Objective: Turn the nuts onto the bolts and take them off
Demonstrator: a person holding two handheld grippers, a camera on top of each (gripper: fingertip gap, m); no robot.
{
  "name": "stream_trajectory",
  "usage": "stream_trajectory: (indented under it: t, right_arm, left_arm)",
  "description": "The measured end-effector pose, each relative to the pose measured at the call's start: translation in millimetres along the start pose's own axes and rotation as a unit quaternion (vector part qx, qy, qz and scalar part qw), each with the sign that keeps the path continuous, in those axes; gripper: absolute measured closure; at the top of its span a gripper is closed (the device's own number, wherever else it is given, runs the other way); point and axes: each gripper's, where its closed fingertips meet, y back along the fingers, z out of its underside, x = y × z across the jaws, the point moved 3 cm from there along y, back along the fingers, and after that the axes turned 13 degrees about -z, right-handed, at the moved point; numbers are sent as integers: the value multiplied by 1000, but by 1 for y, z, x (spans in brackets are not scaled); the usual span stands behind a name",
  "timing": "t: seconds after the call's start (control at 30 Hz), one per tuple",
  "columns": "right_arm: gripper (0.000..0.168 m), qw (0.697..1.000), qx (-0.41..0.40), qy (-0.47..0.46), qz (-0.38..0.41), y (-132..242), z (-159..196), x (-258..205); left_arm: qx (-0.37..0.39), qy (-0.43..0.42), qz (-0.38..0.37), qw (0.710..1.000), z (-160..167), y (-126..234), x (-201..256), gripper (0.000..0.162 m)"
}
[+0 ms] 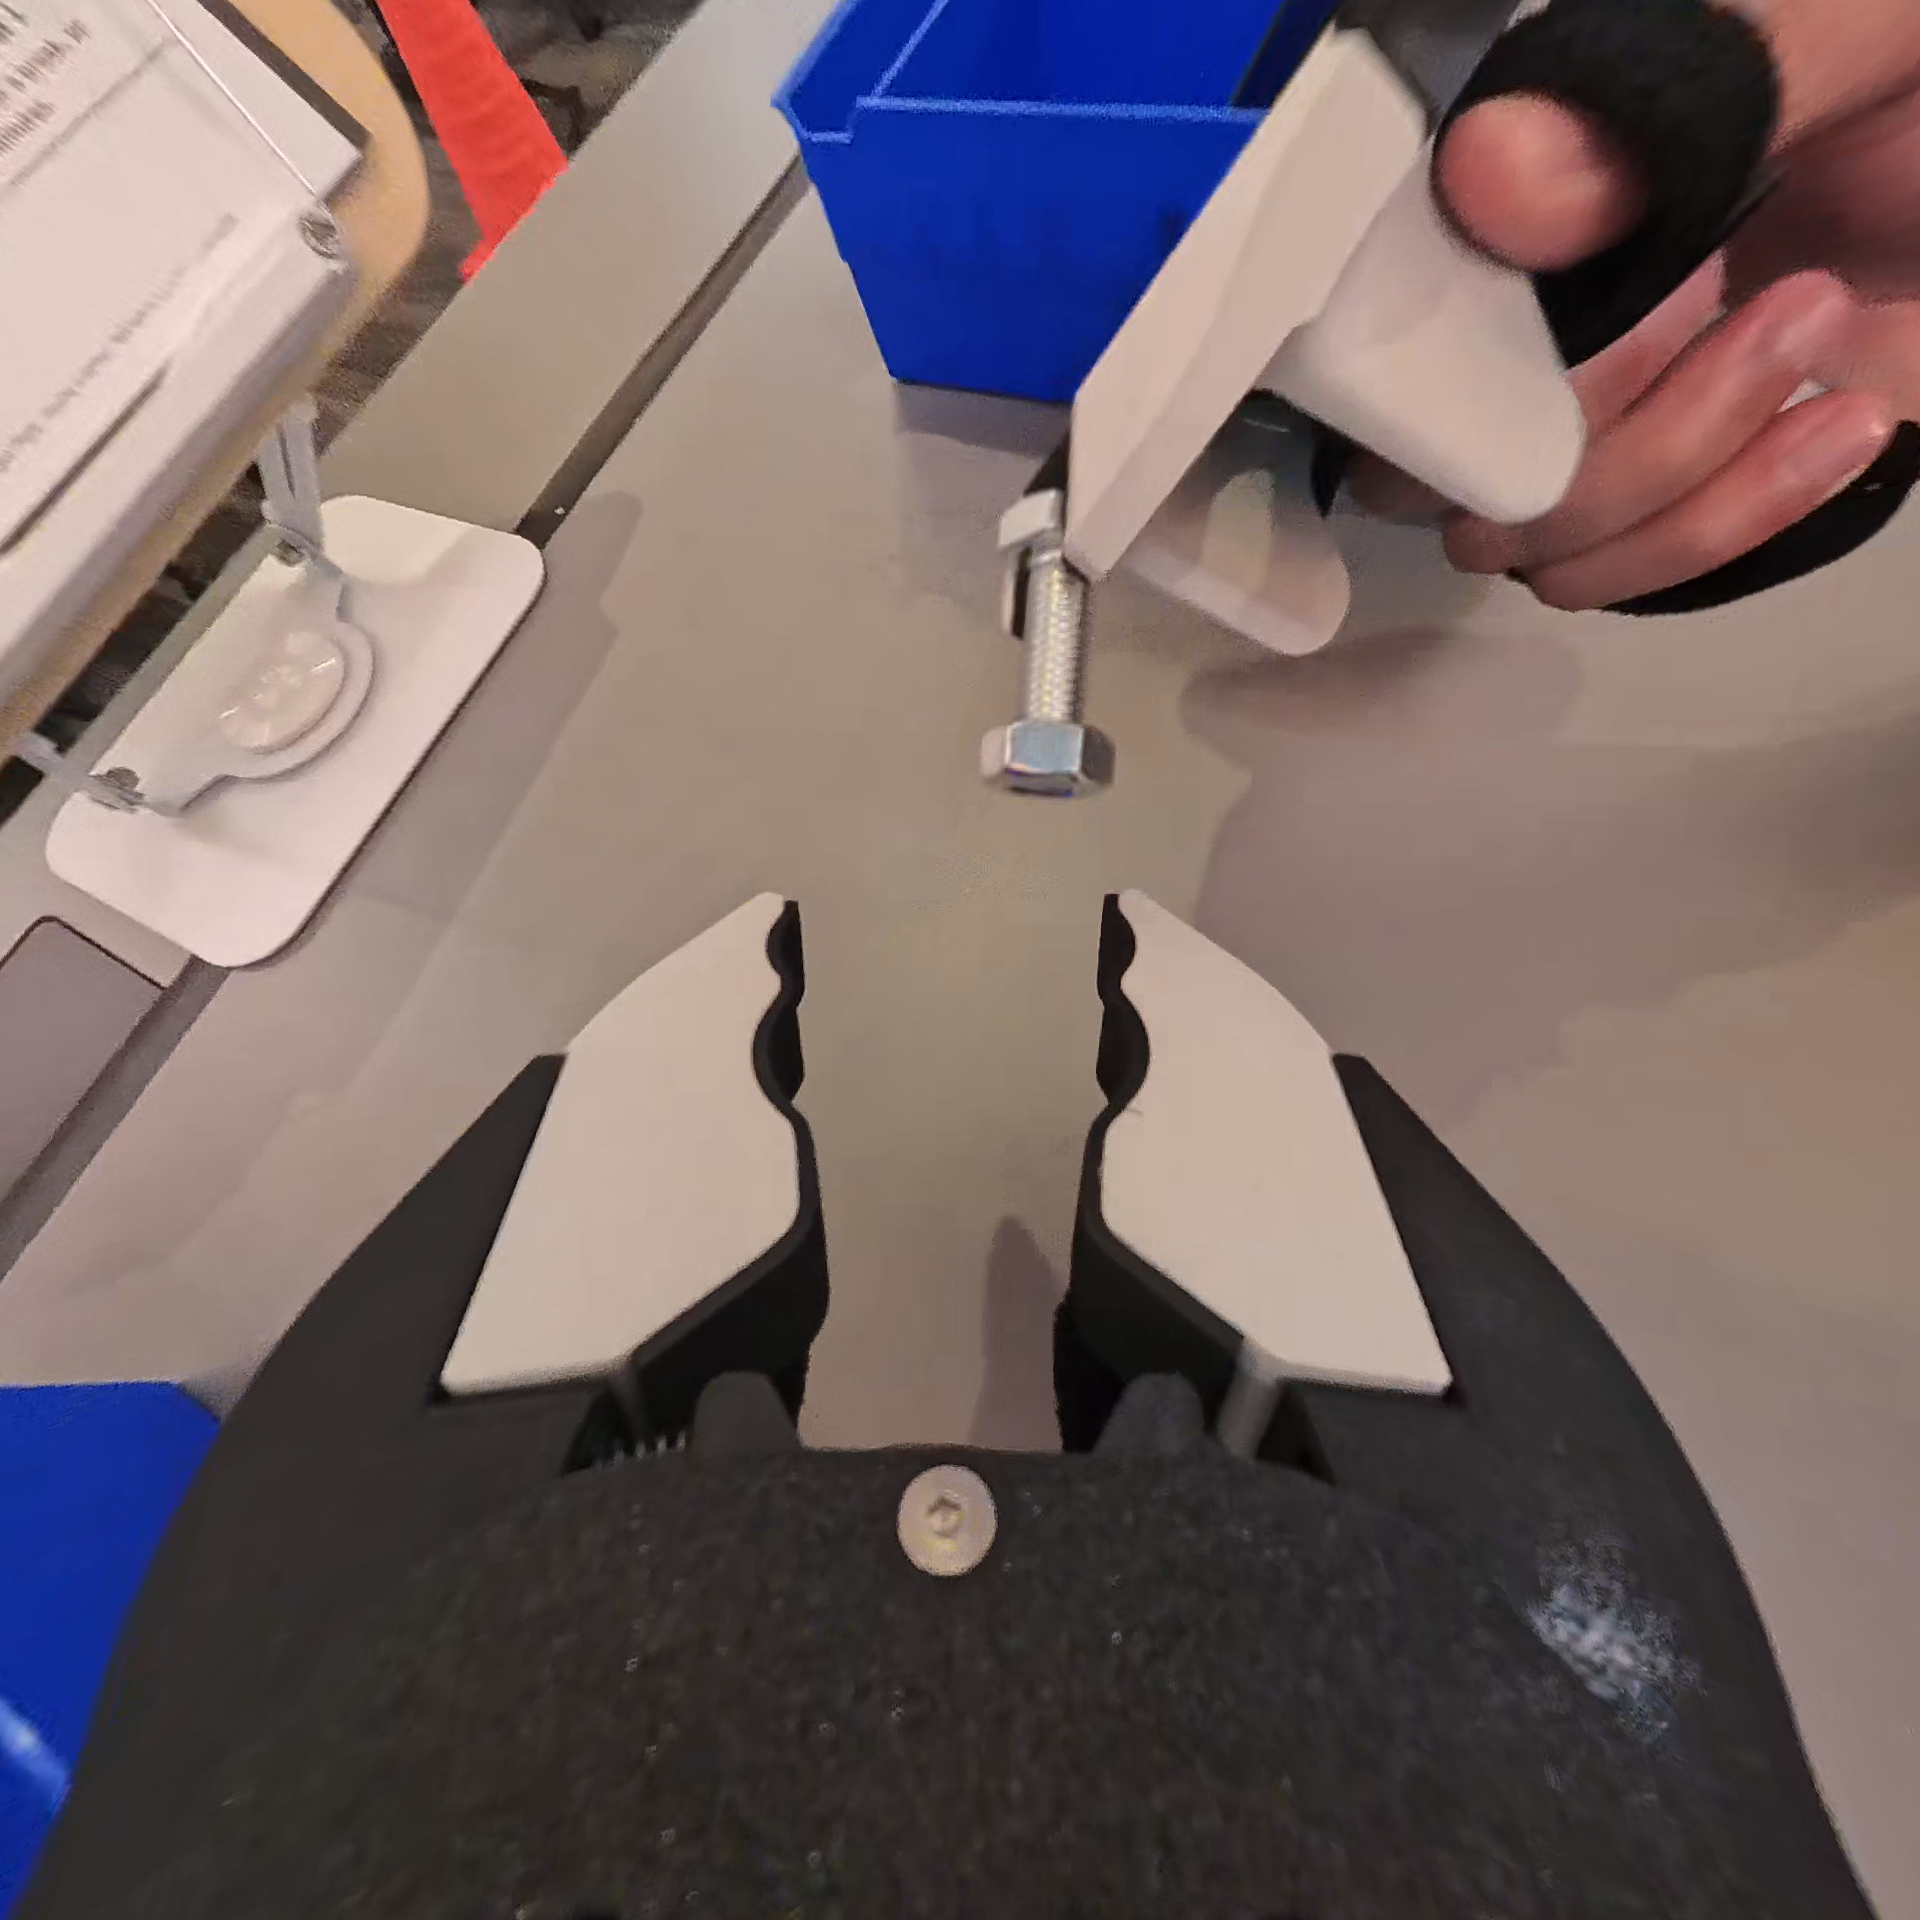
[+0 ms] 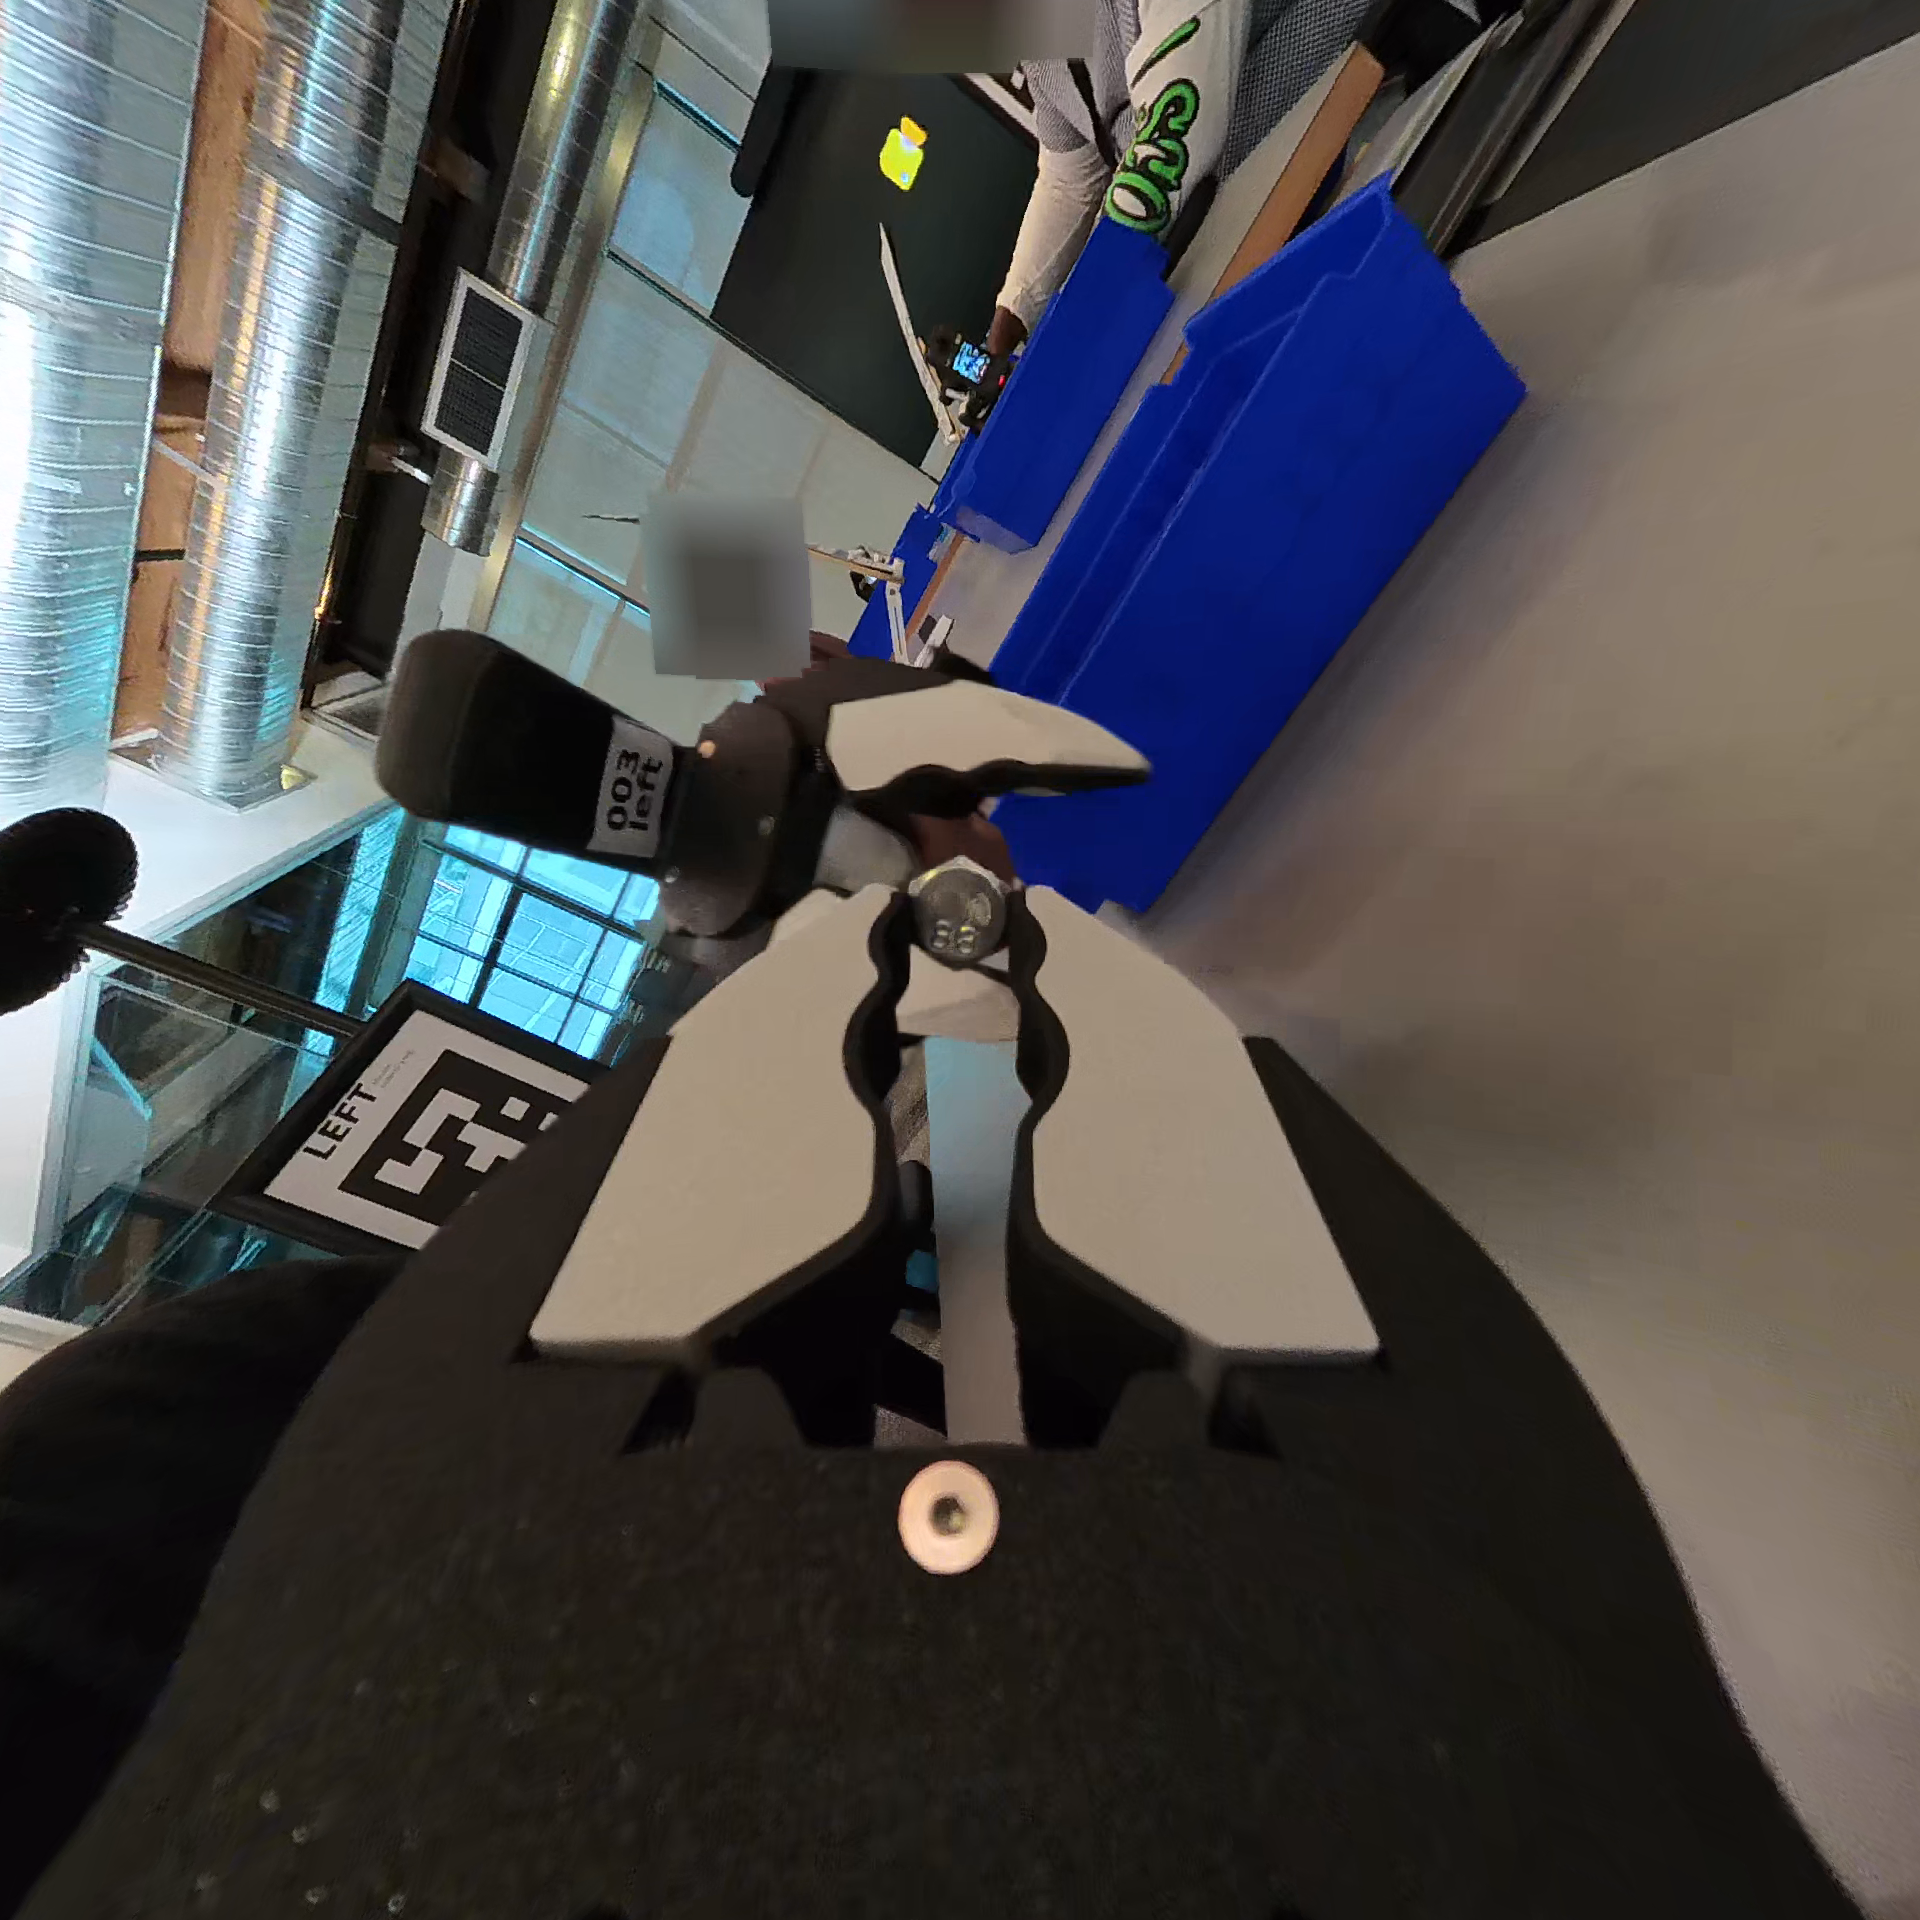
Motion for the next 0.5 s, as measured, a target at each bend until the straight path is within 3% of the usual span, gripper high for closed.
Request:
stream_trajectory:
  t: [0.13,0.23,0.37,0.5]
  right_arm:
    - [150,1000,3,-1,13,4,-1,6]
    - [151,1000,1,-7,1,-2,1,3]
    - [151,1000,1,-9,-27,-7,0,-10]
    - [151,1000,9,-4,-18,1,-5,-9]
  left_arm:
    - [36,-10,14,999,-19,16,9,113]
    - [37,-29,28,999,-26,9,26,112]
    - [-7,-34,30,999,-6,-15,31,107]
    - [-9,-4,21,1000,2,-11,14,107]
